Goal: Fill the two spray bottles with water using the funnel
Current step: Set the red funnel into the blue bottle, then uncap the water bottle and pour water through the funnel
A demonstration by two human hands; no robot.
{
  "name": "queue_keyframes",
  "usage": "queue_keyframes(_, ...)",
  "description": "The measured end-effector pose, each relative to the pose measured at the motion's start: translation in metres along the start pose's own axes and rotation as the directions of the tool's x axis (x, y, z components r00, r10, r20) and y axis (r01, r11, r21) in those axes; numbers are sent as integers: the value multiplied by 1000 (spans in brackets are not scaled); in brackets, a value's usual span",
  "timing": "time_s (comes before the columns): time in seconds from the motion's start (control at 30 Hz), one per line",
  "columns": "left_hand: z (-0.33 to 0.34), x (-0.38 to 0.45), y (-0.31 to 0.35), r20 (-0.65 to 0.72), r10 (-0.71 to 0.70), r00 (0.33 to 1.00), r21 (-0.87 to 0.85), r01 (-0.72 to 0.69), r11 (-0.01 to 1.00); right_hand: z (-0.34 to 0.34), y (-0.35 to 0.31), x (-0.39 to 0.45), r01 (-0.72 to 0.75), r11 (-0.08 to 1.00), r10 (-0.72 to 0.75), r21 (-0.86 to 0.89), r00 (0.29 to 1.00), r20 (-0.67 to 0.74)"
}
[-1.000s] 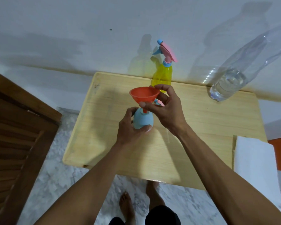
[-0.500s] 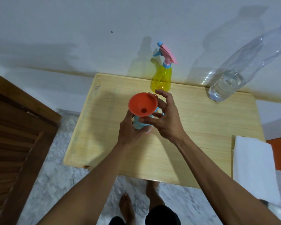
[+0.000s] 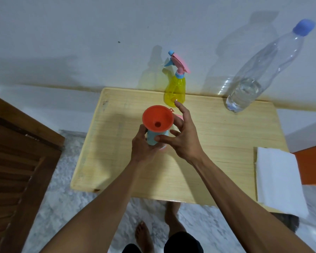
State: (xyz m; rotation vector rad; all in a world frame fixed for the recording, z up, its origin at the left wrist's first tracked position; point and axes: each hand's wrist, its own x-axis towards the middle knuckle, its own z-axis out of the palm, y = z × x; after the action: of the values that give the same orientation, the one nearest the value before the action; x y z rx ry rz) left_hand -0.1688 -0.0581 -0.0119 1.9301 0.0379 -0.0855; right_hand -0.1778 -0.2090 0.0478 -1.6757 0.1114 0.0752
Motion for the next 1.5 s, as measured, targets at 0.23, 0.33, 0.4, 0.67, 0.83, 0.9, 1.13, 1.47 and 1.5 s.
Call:
queue_keyframes(0.23,-18,-15,5,-43,-50,998,162,56,985,-26,-16,-25,-38,995,18,-91,978,-210)
queue_keyframes(0.33,-24,-35,12,-101,-84,991,195,102,975,-41,-27,-43,-89,993,57,-73,934,-353)
queue_keyframes(0.4,-25,-52,21,-76,-89,993,194,102,976,-52,-33,-58,-123,991,88,-51,896,-436)
queue_keyframes(0.67,23,-58,89,135,80,988,33,-85,996,-105,-71,-84,-136,991,109,6,766,-634)
queue_keyframes(0.83,72,-19,132,156,164,974,4,-167,986,-160,-93,-63,-100,994,39,-48,717,-696)
queue_keyframes(0.9,96,0,145,139,198,970,-9,-199,980,-185,-98,-46,-81,993,-6,-88,701,-713)
queue_keyframes(1.13,182,67,189,106,202,974,12,-204,979,-259,-119,34,6,955,-208,-296,726,-655)
queue_keyframes(1.47,261,122,213,152,227,962,-46,-223,974,-293,-121,108,152,939,-294,-307,820,-492)
queue_keyframes(1.5,264,124,213,142,239,961,-52,-234,971,-294,-118,110,159,939,-296,-305,825,-482)
